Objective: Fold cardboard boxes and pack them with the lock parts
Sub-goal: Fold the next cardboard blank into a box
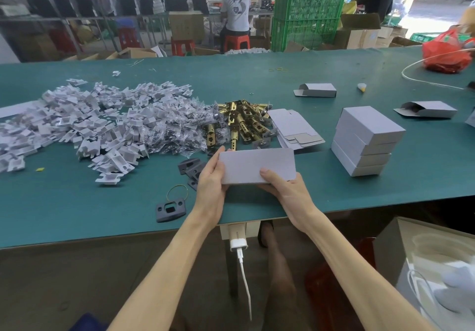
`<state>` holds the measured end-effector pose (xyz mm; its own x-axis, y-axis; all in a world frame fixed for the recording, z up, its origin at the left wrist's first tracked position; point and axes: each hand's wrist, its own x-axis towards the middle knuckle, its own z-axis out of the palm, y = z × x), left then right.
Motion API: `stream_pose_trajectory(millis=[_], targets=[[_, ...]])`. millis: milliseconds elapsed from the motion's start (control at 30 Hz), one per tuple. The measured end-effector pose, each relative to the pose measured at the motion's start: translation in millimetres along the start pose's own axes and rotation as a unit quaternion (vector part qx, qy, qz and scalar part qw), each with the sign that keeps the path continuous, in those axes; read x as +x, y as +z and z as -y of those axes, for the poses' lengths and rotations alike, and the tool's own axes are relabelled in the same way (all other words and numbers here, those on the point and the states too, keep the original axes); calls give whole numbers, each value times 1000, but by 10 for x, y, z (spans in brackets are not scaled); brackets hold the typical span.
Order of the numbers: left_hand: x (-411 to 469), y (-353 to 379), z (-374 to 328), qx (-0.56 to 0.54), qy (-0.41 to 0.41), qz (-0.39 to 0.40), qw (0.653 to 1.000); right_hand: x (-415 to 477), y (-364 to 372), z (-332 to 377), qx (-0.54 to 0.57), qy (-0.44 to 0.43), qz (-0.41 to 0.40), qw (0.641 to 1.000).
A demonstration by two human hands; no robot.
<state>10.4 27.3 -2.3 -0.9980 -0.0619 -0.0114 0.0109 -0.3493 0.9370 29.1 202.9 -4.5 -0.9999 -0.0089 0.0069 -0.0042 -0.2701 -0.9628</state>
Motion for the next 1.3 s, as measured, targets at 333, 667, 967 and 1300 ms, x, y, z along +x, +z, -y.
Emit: stream_pose_trajectory(millis=[333,667,967,1300], targets=[[-8,12,32,102,26,65,992,-45,13,31,-44,-18,17,999],[-34,49,3,24,23,-18,999,-36,-6,104,51,-38,58,996],[-77,66,48,168,75,17,983,-57,0,96,11,-36,64,997],[-157,136,-18,302,145,149,930,-78,81,174,74,-28,-14,997]])
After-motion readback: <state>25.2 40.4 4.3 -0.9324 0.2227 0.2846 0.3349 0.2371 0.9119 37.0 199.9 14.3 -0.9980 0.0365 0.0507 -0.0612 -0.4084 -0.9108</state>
